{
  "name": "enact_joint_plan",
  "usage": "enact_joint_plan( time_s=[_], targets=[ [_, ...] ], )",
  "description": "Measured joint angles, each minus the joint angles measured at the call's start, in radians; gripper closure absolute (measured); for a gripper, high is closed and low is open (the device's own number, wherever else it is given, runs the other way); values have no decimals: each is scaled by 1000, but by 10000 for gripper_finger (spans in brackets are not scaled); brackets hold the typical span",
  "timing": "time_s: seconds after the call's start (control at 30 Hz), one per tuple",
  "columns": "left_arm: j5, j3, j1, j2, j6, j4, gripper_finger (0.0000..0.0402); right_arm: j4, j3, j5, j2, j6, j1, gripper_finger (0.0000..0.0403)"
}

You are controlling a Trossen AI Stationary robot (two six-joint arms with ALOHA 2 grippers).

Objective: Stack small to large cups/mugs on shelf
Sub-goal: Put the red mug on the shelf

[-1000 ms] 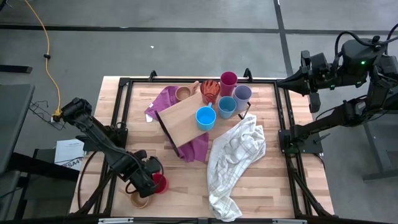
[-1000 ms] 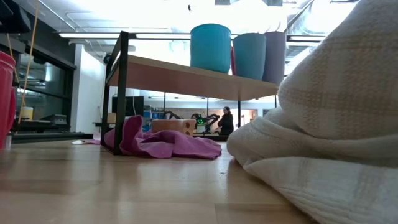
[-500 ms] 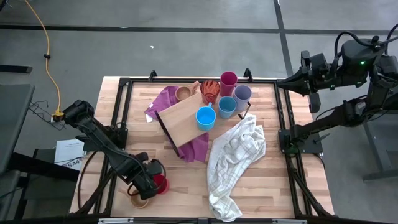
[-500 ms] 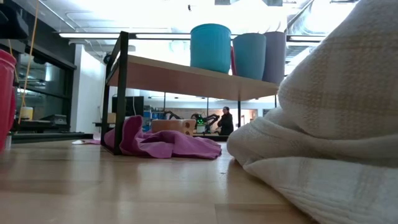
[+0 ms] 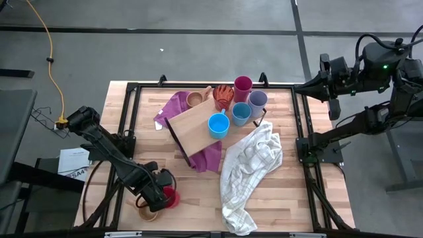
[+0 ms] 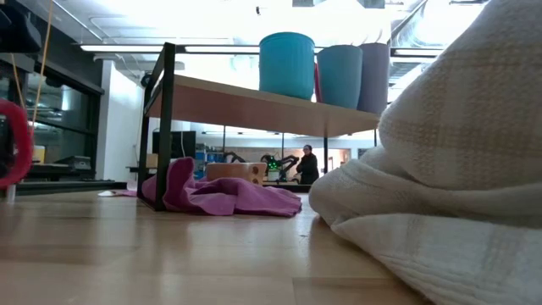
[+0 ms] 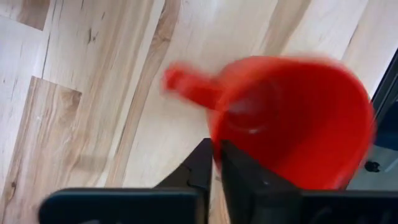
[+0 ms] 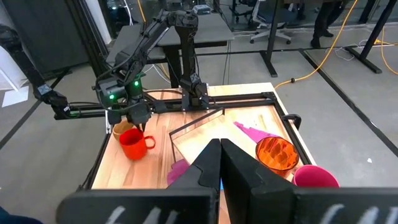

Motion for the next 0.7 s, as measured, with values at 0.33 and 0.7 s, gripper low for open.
enact_joint_plan(
  time_s=[0.33, 0.7],
  targets=[
    [23, 0, 0, 0, -3, 0, 398, 0, 0, 0, 0, -4, 0, 403],
    [29, 19, 48, -10, 45, 31, 400, 0, 0, 0, 0, -4, 0, 403]
  ],
)
